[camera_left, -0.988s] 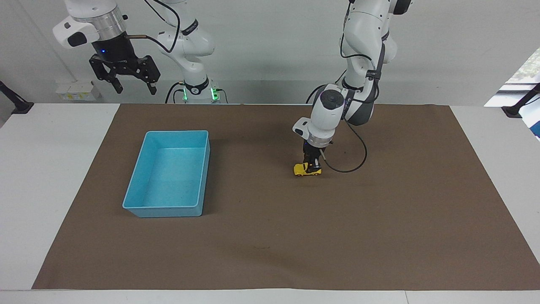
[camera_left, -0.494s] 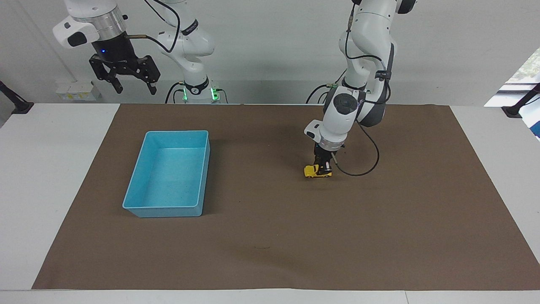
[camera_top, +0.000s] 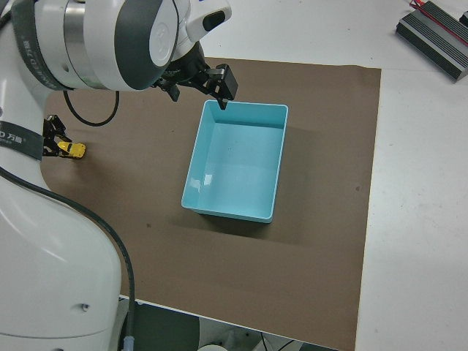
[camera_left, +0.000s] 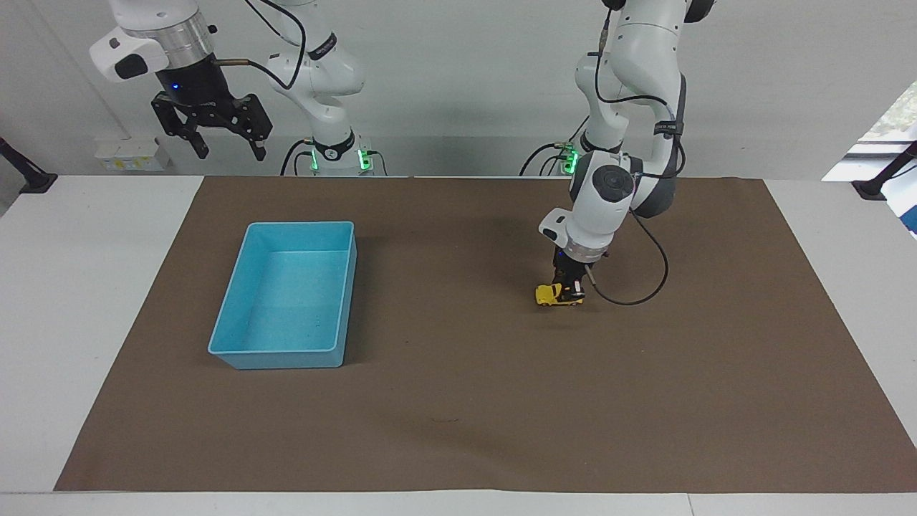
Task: Wind up and store yellow beetle car
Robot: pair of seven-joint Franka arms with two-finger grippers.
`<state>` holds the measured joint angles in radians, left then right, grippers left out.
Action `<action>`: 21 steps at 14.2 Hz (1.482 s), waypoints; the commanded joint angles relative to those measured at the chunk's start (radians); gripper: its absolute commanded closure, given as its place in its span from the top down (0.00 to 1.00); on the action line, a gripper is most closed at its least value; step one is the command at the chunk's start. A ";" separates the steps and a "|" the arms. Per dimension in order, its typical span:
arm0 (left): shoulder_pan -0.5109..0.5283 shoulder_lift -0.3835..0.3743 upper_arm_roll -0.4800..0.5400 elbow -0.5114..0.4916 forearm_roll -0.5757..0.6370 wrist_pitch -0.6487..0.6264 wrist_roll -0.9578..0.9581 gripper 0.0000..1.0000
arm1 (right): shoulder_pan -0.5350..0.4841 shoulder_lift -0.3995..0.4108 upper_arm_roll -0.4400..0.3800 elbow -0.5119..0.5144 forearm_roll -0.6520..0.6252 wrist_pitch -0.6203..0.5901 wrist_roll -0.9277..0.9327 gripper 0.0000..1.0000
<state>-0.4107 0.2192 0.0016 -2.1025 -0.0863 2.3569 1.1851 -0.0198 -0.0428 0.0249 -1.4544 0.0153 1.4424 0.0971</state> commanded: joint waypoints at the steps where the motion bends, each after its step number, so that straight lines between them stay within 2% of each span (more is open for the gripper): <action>1: 0.049 0.028 0.006 -0.014 0.022 0.042 0.059 0.00 | -0.008 -0.015 0.001 -0.009 0.015 -0.016 0.010 1.00; 10: 0.145 0.037 0.006 -0.014 0.022 0.038 0.153 0.00 | -0.008 -0.014 0.000 -0.009 0.015 -0.008 0.009 1.00; 11: 0.141 0.037 0.006 -0.011 0.022 0.038 0.153 0.26 | -0.009 -0.014 0.000 -0.009 0.017 -0.005 0.007 1.00; 12: 0.130 0.029 0.005 -0.002 0.022 0.019 0.140 0.87 | -0.008 -0.014 -0.002 -0.009 0.017 -0.005 0.009 1.00; 13: 0.128 0.022 0.003 0.013 0.020 -0.016 0.139 1.00 | -0.008 -0.014 0.000 -0.009 0.018 -0.005 0.010 1.00; 17: 0.144 -0.047 0.008 0.126 0.020 -0.194 0.128 1.00 | -0.009 -0.014 0.000 -0.009 0.018 0.000 -0.007 1.00; 21: 0.147 -0.112 0.024 0.160 0.020 -0.226 -0.046 1.00 | -0.008 -0.015 -0.003 -0.012 0.017 -0.002 -0.022 1.00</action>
<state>-0.2752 0.1478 0.0215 -1.9421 -0.0839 2.1552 1.2309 -0.0199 -0.0429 0.0242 -1.4544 0.0153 1.4424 0.0954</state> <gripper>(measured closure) 0.000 0.000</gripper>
